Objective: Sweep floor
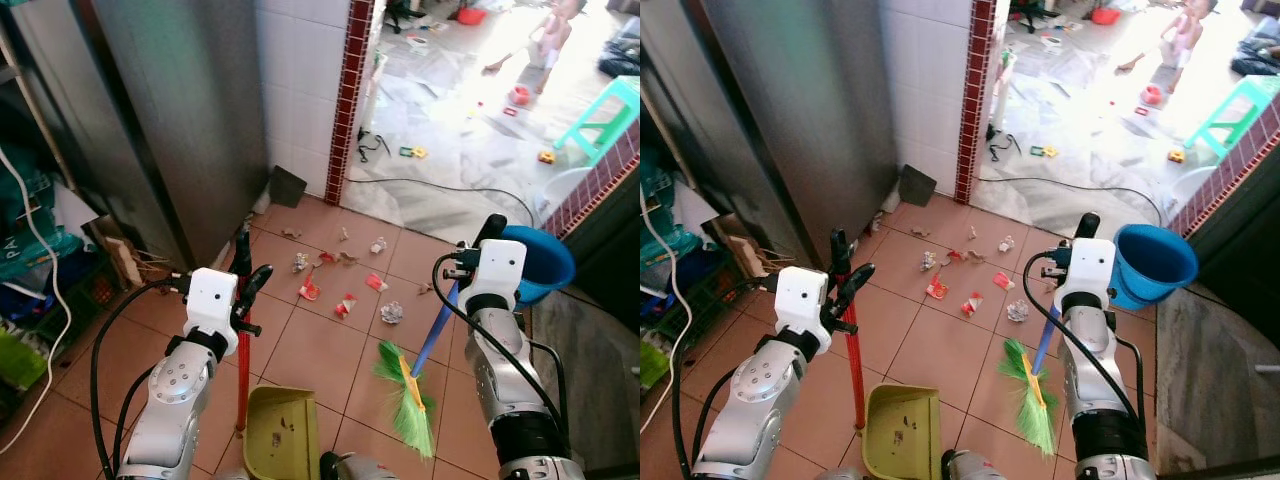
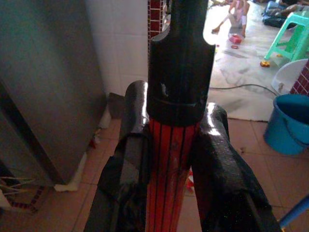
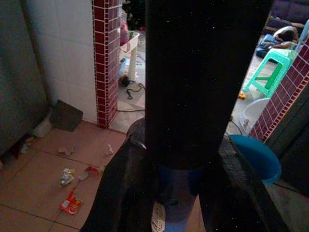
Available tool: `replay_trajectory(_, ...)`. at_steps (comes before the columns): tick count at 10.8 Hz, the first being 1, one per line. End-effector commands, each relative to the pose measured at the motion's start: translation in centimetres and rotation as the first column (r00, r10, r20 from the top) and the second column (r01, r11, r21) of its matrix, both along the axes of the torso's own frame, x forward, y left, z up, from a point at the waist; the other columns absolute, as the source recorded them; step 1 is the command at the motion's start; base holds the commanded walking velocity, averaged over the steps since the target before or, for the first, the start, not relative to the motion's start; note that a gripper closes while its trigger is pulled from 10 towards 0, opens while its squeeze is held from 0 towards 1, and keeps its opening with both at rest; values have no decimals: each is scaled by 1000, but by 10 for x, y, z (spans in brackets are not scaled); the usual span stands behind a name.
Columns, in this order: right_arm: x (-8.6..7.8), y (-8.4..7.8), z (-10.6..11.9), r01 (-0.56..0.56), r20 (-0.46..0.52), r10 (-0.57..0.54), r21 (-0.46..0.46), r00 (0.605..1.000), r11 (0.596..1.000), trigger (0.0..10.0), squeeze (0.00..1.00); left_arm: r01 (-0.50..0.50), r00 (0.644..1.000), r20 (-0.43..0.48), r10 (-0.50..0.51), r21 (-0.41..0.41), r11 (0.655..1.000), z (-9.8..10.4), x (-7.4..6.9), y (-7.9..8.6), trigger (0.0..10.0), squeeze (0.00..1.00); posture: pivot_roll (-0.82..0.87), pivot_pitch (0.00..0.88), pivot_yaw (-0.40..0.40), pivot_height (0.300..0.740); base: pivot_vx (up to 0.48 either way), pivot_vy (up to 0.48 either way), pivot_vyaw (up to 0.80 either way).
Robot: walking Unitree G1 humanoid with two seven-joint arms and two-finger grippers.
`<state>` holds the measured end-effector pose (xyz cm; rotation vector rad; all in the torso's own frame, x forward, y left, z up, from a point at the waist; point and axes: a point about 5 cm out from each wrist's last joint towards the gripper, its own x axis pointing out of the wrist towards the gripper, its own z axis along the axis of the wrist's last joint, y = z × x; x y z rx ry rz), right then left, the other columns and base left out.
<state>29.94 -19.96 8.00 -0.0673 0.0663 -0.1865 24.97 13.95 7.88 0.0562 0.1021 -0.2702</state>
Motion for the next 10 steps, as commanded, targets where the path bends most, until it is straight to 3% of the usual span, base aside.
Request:
replay_trajectory(1,2,-1,-1,3,-7,-3,0,1000,1000,10000,0,-9,999,46,11,-30,1000,9,4,-1,10000,0,-7,0,-35,740,0,0,-587)
replay_trajectory(2,2,0,-1,1,-8,-1,4,1000,1000,10000,0,-4,999,41,6,-41,999,8,4,-1,10000,0,-4,0,-36,740,0,0,-463)
replay_trajectory(9,3,0,-2,3,-6,-3,-13,1000,1000,10000,0,9,999,39,-9,-4,1000,8,9,1,10000,0,-13,0,-28,740,0,480,0)
replay_trajectory(10,2,0,-2,8,-9,-8,-20,1000,1000,10000,0,25,997,67,-26,21,999,11,10,2,10000,0,-10,0,-29,740,0,0,0)
